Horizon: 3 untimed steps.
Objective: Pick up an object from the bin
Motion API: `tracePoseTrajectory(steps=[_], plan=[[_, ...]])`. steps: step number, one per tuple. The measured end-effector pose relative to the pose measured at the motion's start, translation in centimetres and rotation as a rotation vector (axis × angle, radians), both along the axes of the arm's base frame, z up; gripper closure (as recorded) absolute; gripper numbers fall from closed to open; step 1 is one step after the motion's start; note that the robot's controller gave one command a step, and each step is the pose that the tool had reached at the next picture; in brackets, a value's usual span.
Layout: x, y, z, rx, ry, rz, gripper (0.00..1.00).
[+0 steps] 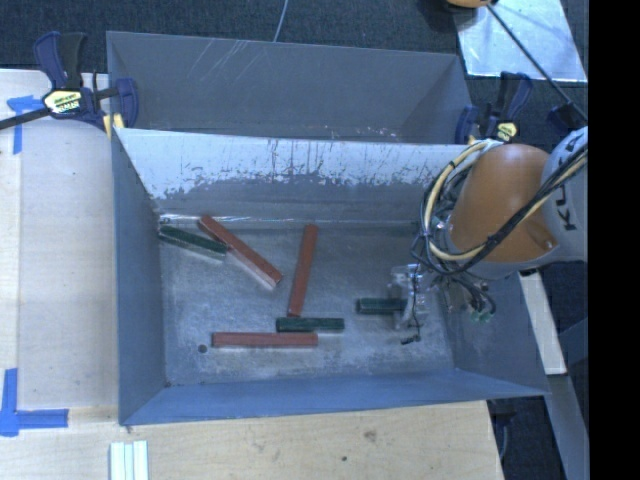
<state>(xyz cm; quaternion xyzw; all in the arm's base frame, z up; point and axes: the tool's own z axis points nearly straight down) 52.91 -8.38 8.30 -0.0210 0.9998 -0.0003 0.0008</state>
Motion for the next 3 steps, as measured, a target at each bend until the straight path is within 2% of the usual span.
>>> tracePoseTrajectory(steps=[1,2,3], plan=[[0.0,0.0,0.0,0.000,0.000,0.001,1.00],[2.7,3.1,14.2,0.000,-0.003,0.022,1.00],[2.7,3.1,14.2,0.000,-0.002,0.022,1.00]])
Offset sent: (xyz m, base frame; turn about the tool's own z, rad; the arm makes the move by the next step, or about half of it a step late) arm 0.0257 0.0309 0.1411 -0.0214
